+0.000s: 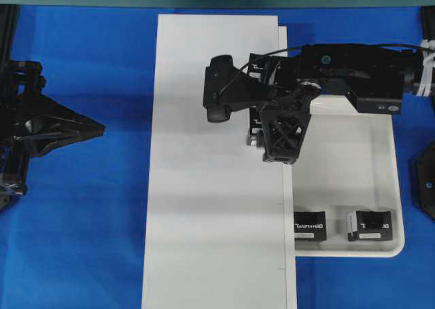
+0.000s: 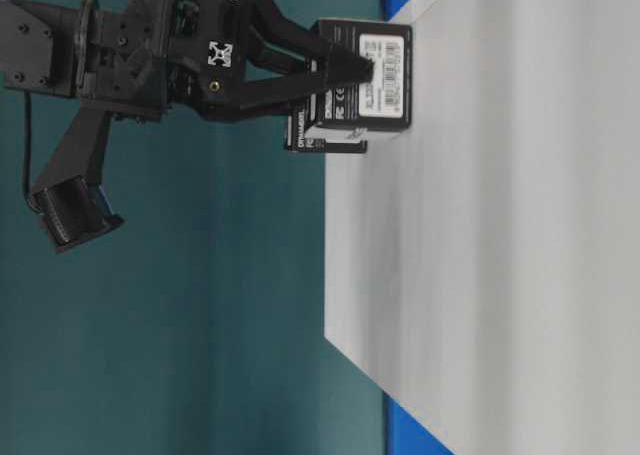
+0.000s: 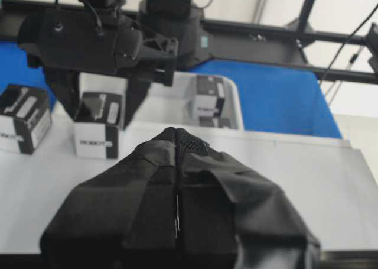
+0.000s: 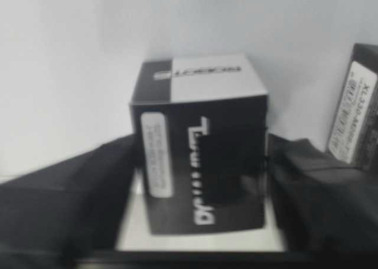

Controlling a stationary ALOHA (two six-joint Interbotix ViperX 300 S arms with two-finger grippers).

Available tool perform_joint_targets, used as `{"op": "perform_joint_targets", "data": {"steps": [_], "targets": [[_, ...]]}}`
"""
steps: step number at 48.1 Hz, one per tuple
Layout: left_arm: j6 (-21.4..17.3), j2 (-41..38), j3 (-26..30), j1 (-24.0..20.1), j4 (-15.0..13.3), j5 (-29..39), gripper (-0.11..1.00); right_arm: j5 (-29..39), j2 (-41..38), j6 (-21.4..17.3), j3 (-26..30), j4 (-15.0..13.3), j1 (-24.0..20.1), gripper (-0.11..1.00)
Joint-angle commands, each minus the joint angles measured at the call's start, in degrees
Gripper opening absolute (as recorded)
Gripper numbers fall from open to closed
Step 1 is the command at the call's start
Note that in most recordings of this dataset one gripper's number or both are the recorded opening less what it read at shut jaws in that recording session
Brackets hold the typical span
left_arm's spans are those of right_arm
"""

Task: Place the box from the white plastic tray onto the white base.
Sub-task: 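Lower the box onto the base below the other box, then open the right gripper and release the box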

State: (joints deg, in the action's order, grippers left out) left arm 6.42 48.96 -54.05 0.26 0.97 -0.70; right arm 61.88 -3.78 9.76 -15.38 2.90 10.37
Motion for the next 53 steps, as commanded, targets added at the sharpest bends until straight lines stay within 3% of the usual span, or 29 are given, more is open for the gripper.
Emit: {"op": "perform_joint_targets", "data": {"steps": [1, 6, 26, 53], "targets": [[0.09, -0.26, 1.67, 0.09, 0.09, -0.26, -0.07, -0.35, -0.53, 0.0, 0.18, 0.09, -0.35, 0.85], [0.09, -0.18, 1.67, 0.09, 0.09, -0.26, -0.07, -0.53, -0.44, 0.44, 0.18, -0.09, -0.44, 0.99], [0.09, -0.35, 1.85, 0.18, 0.09, -0.26, -0.07, -0.79, 0.97, -0.09, 0.79, -0.53, -0.44, 0.98], [0.09, -1.93, 2.64, 1.32, 0.09, -0.26, -0.07, -4.13, 18.28, -3.52, 1.23, -0.18, -0.44, 0.98]]}}
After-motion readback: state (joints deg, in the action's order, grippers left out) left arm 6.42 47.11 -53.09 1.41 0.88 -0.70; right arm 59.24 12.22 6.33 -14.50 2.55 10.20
